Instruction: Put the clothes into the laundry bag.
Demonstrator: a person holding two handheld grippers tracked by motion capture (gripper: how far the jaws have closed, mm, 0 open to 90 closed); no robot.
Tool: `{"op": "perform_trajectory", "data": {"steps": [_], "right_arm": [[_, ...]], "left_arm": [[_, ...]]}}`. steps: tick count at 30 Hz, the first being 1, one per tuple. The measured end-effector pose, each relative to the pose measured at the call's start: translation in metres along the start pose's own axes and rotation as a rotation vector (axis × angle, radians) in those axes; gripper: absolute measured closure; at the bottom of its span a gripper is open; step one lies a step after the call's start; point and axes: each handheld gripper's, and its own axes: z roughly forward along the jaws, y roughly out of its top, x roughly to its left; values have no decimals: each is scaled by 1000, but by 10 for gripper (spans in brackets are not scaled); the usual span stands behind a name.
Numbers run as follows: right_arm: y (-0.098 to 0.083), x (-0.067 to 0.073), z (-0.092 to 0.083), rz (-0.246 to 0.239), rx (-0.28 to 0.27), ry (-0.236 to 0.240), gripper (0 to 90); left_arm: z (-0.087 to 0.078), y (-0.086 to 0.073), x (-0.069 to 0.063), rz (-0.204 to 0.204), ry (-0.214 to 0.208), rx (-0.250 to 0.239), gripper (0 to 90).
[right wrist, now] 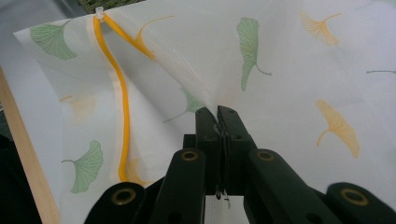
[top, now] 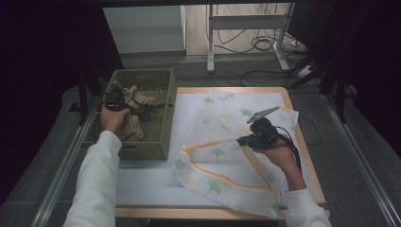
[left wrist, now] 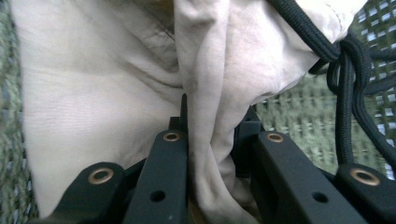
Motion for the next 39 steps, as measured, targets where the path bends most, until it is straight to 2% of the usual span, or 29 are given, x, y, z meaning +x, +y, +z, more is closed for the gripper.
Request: {"op": "perform_trajectory", "data": {"steps": [4,8,12,15,29,32,39], "right_arm": [[0,0,0,0,-2,-2,866],[0,0,-1,2,-5,-3,867],[-1,-2,-1,6,-6,-4,867],[-1,-2,-1,8,-5,-4,867],[-1,-2,-2,8,-12,-7,866],[-1,-3,-2,11,-9,-6,866],[-2,-3,-2,11,-8,-9,867]], "left_arm": [[-10,-1,2,4,-14,-45,794],[-20,-1,3,-2,-48,-94,795],[-27,0,-2,17,-72,-116,795],[-32,0,-4,16,-92,-134,795],[-48,-4,-7,43,-145,-211,795],[-51,-4,-7,39,-158,-231,795],[-59,-7,-10,66,-187,-259,795]]}}
